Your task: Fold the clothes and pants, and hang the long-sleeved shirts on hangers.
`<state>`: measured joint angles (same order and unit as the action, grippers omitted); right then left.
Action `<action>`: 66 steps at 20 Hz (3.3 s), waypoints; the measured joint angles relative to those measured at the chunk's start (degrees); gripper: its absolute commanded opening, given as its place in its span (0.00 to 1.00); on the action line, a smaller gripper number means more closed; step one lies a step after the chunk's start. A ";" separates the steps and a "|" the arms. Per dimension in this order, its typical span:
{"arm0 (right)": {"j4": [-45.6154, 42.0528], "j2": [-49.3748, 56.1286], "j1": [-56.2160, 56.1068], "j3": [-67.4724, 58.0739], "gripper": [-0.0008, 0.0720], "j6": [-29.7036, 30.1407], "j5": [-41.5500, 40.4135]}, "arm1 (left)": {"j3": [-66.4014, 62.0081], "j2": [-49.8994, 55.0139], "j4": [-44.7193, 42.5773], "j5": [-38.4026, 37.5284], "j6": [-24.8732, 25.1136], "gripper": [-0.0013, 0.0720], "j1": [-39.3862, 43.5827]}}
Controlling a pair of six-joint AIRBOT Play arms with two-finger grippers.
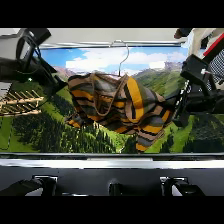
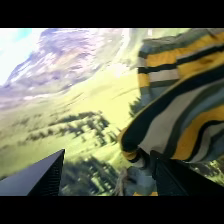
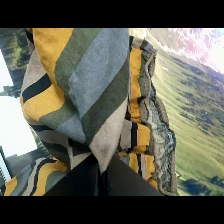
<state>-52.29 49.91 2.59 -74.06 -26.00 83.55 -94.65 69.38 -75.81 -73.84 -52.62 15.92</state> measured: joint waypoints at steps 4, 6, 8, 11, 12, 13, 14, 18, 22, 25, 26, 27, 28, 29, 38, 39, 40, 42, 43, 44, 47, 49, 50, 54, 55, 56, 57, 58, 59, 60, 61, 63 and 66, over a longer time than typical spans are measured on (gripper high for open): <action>-1.51 0.00 0.00 0.09 0.05 0.00 0.04 | 5.81 0.17 16.70 2.12 10.27 0.83 -7.02; -1.92 0.00 0.00 0.09 0.05 0.00 0.44 | 7.61 0.46 22.36 2.47 15.04 0.83 -8.46; -2.29 0.00 0.00 0.09 0.05 0.00 0.92 | 8.59 1.03 25.57 2.73 19.06 0.83 -8.66; -2.78 0.00 0.00 0.09 0.05 0.26 1.64 | 9.27 2.16 28.15 2.91 23.96 0.83 -7.65; -2.89 0.00 0.00 0.09 0.05 0.26 1.84 | 9.40 2.67 28.59 2.93 25.16 0.83 -7.34; -3.06 0.00 0.00 0.09 0.05 0.31 1.92 | 9.49 3.30 29.14 2.97 26.36 0.83 -6.97; -3.19 0.00 0.00 0.09 0.05 0.39 1.92 | 9.53 3.89 29.57 2.99 27.30 0.83 -6.71; -3.41 0.00 0.00 0.09 0.05 0.39 2.01 | 9.66 6.08 31.36 3.02 30.47 0.72 -5.70; -3.61 0.00 0.00 0.09 0.05 0.39 2.14 | 9.66 7.02 31.89 2.93 32.22 0.08 -5.31; -3.82 0.02 0.02 0.09 0.05 0.22 1.86 | 9.68 7.26 31.91 2.38 32.35 0.05 -5.18; -3.76 0.02 0.00 0.09 0.05 0.22 1.86 | 9.68 7.30 31.98 2.54 32.33 0.04 -5.16; -4.00 0.02 0.02 0.09 0.05 0.22 1.88 | 9.68 7.32 32.02 2.56 32.28 0.04 -5.14; -4.04 0.02 0.02 0.09 0.05 0.24 1.88 | 9.68 7.34 32.09 2.62 32.26 0.04 -5.14; -4.09 0.02 0.00 0.09 0.05 0.22 1.88 | 9.68 7.34 32.15 2.62 32.22 0.04 -5.14; -14.19 -0.94 0.00 0.09 0.23 -9.11 1.90 | 9.68 7.15 32.24 4.39 31.87 0.04 -5.73; -15.10 -1.51 -0.02 0.09 0.23 -10.03 2.21 | 9.68 7.06 32.24 4.63 31.93 0.04 -5.75; -15.93 -2.01 -0.02 0.09 0.23 -10.80 2.08 | 9.68 7.02 32.41 5.18 32.06 0.04 -5.77; -17.97 -3.08 -0.02 0.09 0.16 -12.33 2.01 | 9.68 6.99 32.28 6.51 32.04 0.04 -5.90; -18.93 -3.58 -0.02 0.09 0.06 -13.11 2.10 | 9.68 6.93 32.30 6.91 32.02 0.04 -5.90; -19.91 -4.02 -0.04 0.09 0.05 -14.05 2.12 | 9.68 6.86 32.41 7.63 31.95 0.04 -5.90; -23.61 -4.98 -0.02 0.09 0.06 -16.31 1.92 | 9.70 6.38 32.30 8.55 32.37 0.04 -5.92; -25.09 -5.05 -0.02 0.09 0.06 -17.44 1.36 | 9.70 5.84 32.30 9.14 32.63 0.04 -5.92; -25.88 -5.01 -0.02 0.09 0.06 -17.77 0.87 | 9.70 5.49 32.28 9.46 32.74 0.04 -5.92; -28.37 -4.07 -0.02 0.09 0.26 -18.80 -3.02 | 9.70 3.37 31.71 10.05 33.20 0.04 -5.92; -28.57 -3.54 -0.02 0.09 0.31 -19.12 -4.52 | 9.70 2.73 31.52 10.10 33.22 0.04 -5.92; -28.76 -2.84 -0.02 0.09 0.39 -19.15 -6.21 | 9.70 2.14 31.47 9.90 33.22 0.04 -5.92; -28.74 -1.99 -0.02 0.09 0.47 -19.17 -7.85 | 9.70 1.53 31.45 9.07 33.27 0.04 -5.95; -28.70 -0.92 -0.02 0.09 0.47 -19.19 -9.31 | 9.70 1.07 31.45 8.04 33.35 0.04 -5.95; -28.26 0.22 -0.02 0.09 0.47 -19.26 -10.64 | 9.70 0.66 31.32 6.84 33.38 0.04 -5.95; -27.71 1.46 -0.02 0.09 0.47 -19.32 -11.74 | 9.70 0.28 31.26 5.86 33.38 0.04 -5.95; -26.77 2.91 -0.02 0.09 0.54 -19.06 -12.63 | 9.70 -0.04 31.26 5.09 33.38 0.04 -5.95; -23.85 5.73 -0.02 0.09 0.69 -16.92 -13.75 | 9.84 -0.57 31.26 4.04 33.38 0.04 -5.97; -18.47 9.27 -0.02 0.11 0.75 -12.59 -14.51 | 10.19 -1.01 31.26 3.19 33.38 0.04 -5.97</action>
<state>-70.76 59.18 2.57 -73.95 -38.59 69.04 -84.47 68.38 -44.56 -70.65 -19.25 9.96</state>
